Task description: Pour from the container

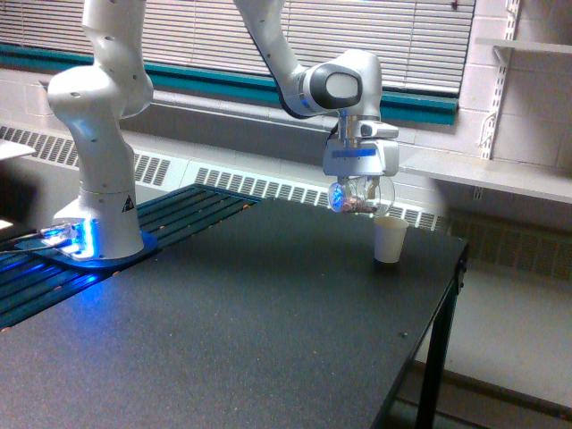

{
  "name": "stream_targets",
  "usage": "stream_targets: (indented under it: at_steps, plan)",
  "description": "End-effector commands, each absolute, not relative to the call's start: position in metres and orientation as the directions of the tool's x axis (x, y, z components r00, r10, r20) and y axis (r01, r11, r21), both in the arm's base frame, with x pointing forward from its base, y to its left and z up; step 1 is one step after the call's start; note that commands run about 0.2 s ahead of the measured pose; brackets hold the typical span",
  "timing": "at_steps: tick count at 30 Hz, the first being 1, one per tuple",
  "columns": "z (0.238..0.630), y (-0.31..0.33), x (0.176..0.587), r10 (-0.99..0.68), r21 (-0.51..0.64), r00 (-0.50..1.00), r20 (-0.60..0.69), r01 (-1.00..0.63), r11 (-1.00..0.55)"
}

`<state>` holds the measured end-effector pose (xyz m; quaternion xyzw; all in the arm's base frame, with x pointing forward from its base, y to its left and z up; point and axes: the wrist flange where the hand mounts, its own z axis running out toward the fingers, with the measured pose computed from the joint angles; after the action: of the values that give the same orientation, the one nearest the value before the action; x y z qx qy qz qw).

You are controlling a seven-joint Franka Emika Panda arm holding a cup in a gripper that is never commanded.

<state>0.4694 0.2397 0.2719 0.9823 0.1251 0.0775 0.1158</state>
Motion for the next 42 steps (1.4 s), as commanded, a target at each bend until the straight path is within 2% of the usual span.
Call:
stream_targets:
  at_steps: [1, 42]
  plan:
    - [0.278, 0.241, 0.470, 0.282, 0.273, 0.951, 0.126, 0.240, -0.932]
    - [0.270, 0.265, 0.482, 0.338, 0.353, 0.939, 0.057, 0.298, -0.887]
